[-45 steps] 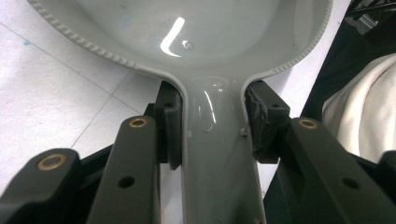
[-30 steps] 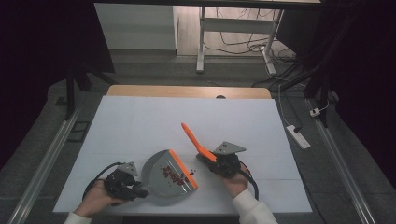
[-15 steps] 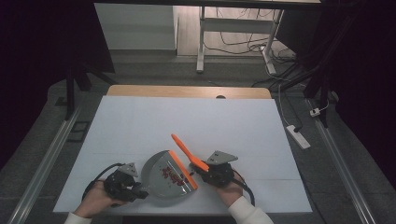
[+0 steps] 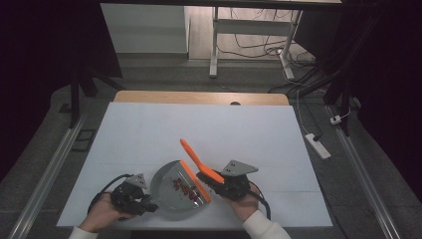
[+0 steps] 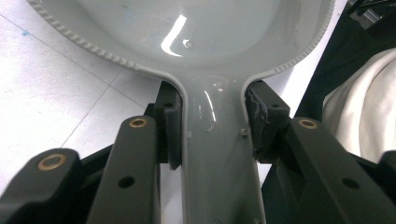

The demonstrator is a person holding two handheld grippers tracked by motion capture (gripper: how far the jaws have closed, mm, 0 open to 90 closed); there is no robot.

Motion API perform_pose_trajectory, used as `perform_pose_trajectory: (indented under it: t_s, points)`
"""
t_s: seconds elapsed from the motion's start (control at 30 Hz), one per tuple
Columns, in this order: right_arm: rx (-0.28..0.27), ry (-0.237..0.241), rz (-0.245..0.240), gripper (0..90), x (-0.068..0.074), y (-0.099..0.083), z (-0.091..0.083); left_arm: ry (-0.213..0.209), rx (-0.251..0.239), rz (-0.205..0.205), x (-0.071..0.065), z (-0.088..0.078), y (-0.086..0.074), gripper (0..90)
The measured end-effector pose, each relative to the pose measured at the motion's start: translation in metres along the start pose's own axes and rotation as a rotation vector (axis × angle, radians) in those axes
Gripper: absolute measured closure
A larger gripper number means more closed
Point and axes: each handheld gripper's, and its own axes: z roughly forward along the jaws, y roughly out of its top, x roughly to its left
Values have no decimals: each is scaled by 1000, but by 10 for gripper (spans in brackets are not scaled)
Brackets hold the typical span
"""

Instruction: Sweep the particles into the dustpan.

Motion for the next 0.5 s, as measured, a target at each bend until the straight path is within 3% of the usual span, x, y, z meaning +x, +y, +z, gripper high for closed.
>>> perform_pose_trajectory:
  t_s: [0.13, 0.27, 0.5]
  points:
    - [18, -71, 35, 695, -15, -5, -7, -1, -2, -2, 0, -1, 0, 617]
    - [57, -98, 66, 695, -21, -15, -12, -1, 3, 0, -1, -1, 0, 617]
    - [113, -65, 69, 694, -7, -23, -12, -7, 20, 24, -9, 0, 1, 617]
